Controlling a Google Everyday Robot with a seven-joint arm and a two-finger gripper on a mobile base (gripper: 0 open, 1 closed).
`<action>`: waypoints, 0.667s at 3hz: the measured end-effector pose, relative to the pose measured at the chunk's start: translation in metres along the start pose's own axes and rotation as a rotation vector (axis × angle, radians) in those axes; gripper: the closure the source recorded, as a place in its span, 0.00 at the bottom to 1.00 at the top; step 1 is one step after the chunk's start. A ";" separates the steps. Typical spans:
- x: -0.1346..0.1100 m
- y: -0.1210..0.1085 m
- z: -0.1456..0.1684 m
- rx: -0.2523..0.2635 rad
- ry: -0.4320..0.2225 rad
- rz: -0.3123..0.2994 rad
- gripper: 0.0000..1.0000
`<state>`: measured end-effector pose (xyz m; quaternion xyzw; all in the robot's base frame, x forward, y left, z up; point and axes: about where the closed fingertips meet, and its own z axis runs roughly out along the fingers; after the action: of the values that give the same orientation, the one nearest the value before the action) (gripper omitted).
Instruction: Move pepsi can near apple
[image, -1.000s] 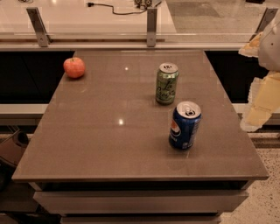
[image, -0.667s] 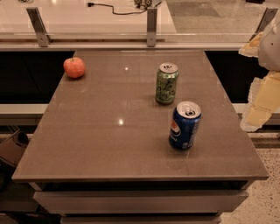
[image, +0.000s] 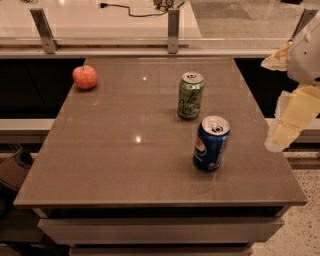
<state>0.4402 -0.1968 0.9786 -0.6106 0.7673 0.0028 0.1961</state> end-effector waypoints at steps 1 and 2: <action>-0.013 0.008 0.005 -0.034 -0.050 -0.017 0.00; -0.031 0.017 0.016 -0.064 -0.116 -0.039 0.00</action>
Offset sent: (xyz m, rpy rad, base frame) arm -0.0064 0.0632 -0.0235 0.1886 0.0430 0.1398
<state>0.4343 -0.1598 0.9687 -0.6303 0.7421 0.0587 0.2205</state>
